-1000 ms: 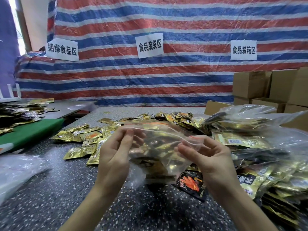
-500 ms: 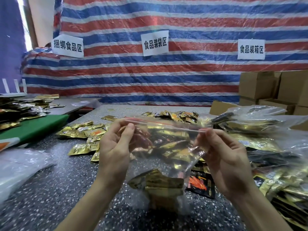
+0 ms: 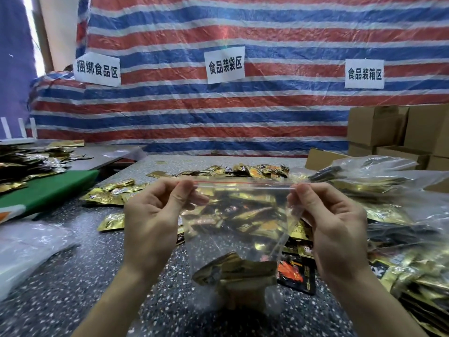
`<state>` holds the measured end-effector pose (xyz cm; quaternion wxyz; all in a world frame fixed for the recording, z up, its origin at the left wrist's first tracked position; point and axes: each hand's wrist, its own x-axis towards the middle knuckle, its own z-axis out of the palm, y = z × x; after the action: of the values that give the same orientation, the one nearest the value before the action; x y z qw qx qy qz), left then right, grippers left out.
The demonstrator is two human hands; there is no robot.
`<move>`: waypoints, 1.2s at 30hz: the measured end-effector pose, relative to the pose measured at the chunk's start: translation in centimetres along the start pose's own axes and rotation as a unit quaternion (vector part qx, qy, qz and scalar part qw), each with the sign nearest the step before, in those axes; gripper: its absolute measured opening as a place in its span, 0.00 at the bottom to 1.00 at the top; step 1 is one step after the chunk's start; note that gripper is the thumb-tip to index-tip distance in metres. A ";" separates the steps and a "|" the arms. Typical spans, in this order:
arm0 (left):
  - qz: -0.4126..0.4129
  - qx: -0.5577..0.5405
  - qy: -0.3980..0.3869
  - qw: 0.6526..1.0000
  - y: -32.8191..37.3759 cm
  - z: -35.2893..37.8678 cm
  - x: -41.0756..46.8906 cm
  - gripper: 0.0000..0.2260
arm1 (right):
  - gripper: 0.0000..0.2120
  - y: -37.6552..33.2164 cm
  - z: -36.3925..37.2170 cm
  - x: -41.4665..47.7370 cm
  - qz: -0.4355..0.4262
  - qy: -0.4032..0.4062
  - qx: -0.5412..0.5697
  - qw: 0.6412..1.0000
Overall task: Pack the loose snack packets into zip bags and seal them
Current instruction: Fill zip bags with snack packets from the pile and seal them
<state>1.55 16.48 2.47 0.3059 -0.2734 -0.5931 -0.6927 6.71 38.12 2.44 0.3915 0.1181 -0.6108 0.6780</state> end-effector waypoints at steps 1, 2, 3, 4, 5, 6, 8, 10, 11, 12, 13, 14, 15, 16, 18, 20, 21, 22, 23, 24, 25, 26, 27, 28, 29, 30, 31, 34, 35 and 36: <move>0.002 0.000 0.002 1.000 -0.1 -0.1 0.1 0.06 | 0.08 -0.2 0.3 0.2 -0.006 -0.002 0.001 1.000; 0.003 -0.004 0.007 1.000 -0.1 -0.2 0.1 0.06 | 0.08 -0.4 0.6 0.4 -0.013 -0.005 0.003 1.000; 0.002 -0.015 0.016 1.000 -0.2 -0.3 0.2 0.07 | 0.09 -0.6 1.0 0.6 -0.019 -0.009 0.006 1.000; -0.003 -0.028 0.028 0.999 -0.3 -0.4 0.2 0.07 | 0.09 -0.7 1.3 0.9 -0.023 -0.014 0.006 1.000; -0.010 -0.041 0.041 0.998 -0.4 -0.5 0.3 0.07 | 0.09 -0.9 1.6 1.3 -0.024 -0.023 0.003 0.999; -0.021 -0.049 0.056 0.997 -0.4 -0.7 0.5 0.07 | 0.10 -1.1 1.9 1.6 -0.018 -0.036 -0.002 0.999; -0.055 -0.044 0.081 0.994 -0.6 -1.2 1.0 0.08 | 0.10 -1.2 2.2 2.3 0.005 -0.080 -0.007 0.997; -0.095 -0.007 0.086 0.992 -0.7 -1.6 1.5 0.06 | 0.09 -0.9 2.4 2.5 0.024 -0.120 -0.015 0.992; -0.102 0.034 0.081 0.991 -0.6 -1.6 1.6 0.05 | 0.09 -0.6 2.4 2.4 0.029 -0.128 -0.019 0.991; -0.082 0.108 0.082 0.987 -0.4 -1.4 1.5 0.07 | 0.09 -0.2 2.5 2.1 0.030 -0.127 -0.022 0.991; -0.023 0.199 0.083 0.976 0.0 -1.0 1.3 0.10 | 0.09 0.2 2.6 1.9 0.024 -0.121 -0.029 0.992; 0.062 0.280 0.073 0.955 0.7 -0.4 1.1 0.12 | 0.09 0.5 2.6 1.6 0.014 -0.114 -0.040 0.993; 0.141 0.331 0.042 0.932 1.5 0.4 0.9 0.13 | 0.09 0.7 2.7 1.3 0.003 -0.108 -0.049 0.993; 0.188 0.359 -0.008 0.914 2.3 1.3 0.8 0.13 | 0.09 0.8 2.9 1.1 -0.010 -0.106 -0.052 0.993; 0.198 0.390 -0.114 0.892 3.9 2.9 0.9 0.15 | 0.07 1.0 3.2 0.6 -0.037 -0.115 -0.057 0.991; 0.159 0.428 -0.200 0.867 5.3 4.0 1.4 0.12 | 0.04 1.1 3.4 0.0 -0.060 -0.118 -0.076 0.988; 0.145 0.438 -0.229 0.857 5.5 4.3 1.7 0.10 | 0.04 1.2 3.5 -0.2 -0.072 -0.114 -0.091 0.987; 0.131 0.436 -0.253 0.853 5.5 4.5 1.9 0.09 | 0.05 1.4 3.5 -0.4 -0.082 -0.106 -0.107 0.985; 0.115 0.430 -0.273 0.853 5.5 4.6 2.0 0.08 | 0.05 1.4 3.4 -0.6 -0.089 -0.096 -0.117 0.984; 0.101 0.422 -0.287 0.854 5.5 4.5 2.2 0.08 | 0.06 1.4 3.4 -0.7 -0.093 -0.088 -0.116 0.985; 0.093 0.415 -0.297 0.855 5.4 4.4 2.2 0.07 | 0.07 1.4 3.4 -0.8 -0.097 -0.084 -0.111 0.986; 0.086 0.407 -0.305 0.857 5.3 4.3 2.2 0.07 | 0.07 1.3 3.3 -0.9 -0.103 -0.084 -0.105 0.986; 0.078 0.393 -0.309 0.862 5.2 4.1 2.2 0.06 | 0.07 1.2 3.3 -1.0 -0.110 -0.088 -0.103 0.985; 0.070 0.369 -0.308 0.874 5.1 4.0 2.1 0.05 | 0.07 1.1 3.3 -1.1 -0.115 -0.094 -0.103 0.984; 0.065 0.340 -0.302 0.888 4.9 3.9 2.0 0.04 | 0.07 1.0 3.2 -1.3 -0.120 -0.099 -0.105 0.982; 0.063 0.314 -0.295 0.900 4.7 3.8 1.8 0.04 | 0.07 0.9 3.2 -1.4 -0.122 -0.103 -0.109 0.981; 0.062 0.295 -0.288 0.909 4.6 3.7 1.6 0.05 | 0.07 0.9 3.1 -1.5 -0.124 -0.108 -0.113 0.980; 0.081 0.266 -0.270 0.922 4.2 3.5 0.8 0.05 | 0.06 0.8 2.9 -1.7 -0.128 -0.127 -0.124 0.976; 0.086 0.263 -0.266 0.924 4.1 3.5 0.6 0.05 | 0.06 0.7 2.8 -1.7 -0.132 -0.131 -0.126 0.974; 0.088 0.261 -0.264 0.924 4.0 3.4 0.5 0.05 | 0.07 0.7 2.8 -1.7 -0.137 -0.131 -0.126 0.974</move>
<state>4.28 19.31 5.99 0.2583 -0.4082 -0.7857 -0.3864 6.45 34.94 1.48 0.4086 0.2384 -0.7155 0.5141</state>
